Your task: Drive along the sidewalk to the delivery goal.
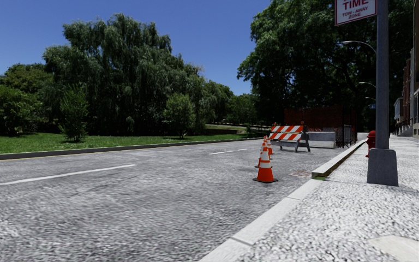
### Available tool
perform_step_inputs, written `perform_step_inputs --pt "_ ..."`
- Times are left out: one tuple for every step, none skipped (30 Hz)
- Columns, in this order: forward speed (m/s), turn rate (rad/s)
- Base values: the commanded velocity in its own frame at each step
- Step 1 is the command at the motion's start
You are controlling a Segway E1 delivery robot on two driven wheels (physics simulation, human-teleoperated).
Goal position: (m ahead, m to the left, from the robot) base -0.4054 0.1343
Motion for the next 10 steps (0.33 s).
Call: perform_step_inputs --pt "0.0 0.0" --pt "0.0 0.0" --pt "0.0 0.0" --pt "0.0 0.0" --pt "0.0 0.0" --pt "0.0 0.0" --pt "0.0 0.0" --pt "0.0 0.0" --pt "0.0 0.0" --pt "0.0 0.0"
